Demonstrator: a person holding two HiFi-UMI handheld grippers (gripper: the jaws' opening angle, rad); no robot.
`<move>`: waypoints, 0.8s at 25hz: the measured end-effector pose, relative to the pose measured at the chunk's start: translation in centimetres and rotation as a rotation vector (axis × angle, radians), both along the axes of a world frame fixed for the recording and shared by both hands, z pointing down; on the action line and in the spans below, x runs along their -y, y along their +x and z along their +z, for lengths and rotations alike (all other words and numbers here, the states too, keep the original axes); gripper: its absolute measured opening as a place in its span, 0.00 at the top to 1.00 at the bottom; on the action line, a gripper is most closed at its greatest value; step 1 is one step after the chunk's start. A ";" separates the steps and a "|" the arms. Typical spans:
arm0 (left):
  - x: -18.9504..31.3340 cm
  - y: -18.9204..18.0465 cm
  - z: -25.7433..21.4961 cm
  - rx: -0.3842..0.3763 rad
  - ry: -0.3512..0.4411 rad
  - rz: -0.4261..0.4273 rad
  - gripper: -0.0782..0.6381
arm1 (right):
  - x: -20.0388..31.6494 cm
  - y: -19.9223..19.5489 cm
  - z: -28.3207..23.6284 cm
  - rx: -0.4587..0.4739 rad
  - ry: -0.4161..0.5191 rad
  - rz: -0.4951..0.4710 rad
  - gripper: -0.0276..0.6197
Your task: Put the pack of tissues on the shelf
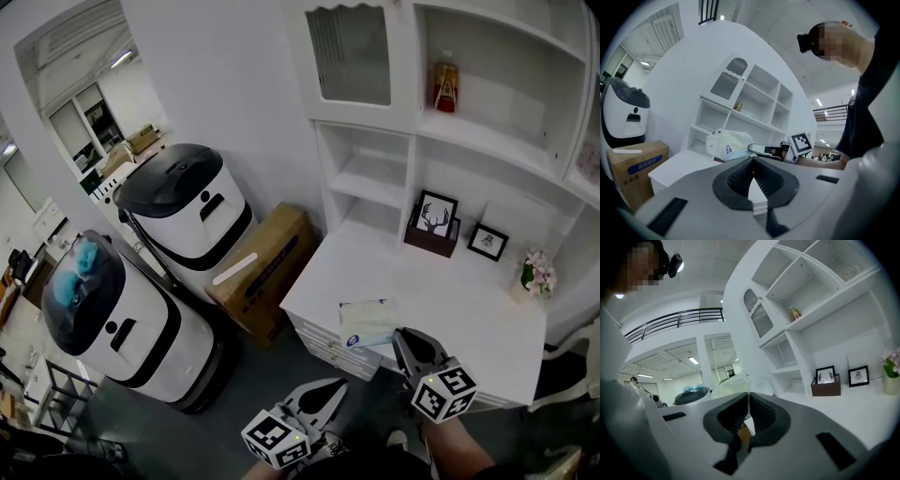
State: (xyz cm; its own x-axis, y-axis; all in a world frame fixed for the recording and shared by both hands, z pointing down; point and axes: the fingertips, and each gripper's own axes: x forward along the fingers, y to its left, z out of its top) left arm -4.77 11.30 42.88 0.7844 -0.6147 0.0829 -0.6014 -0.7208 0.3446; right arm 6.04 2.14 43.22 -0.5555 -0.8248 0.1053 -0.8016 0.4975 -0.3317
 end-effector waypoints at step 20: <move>3.2 -6.6 1.2 -0.011 0.003 0.035 0.88 | 2.1 -5.1 1.5 -0.044 -0.040 0.076 0.94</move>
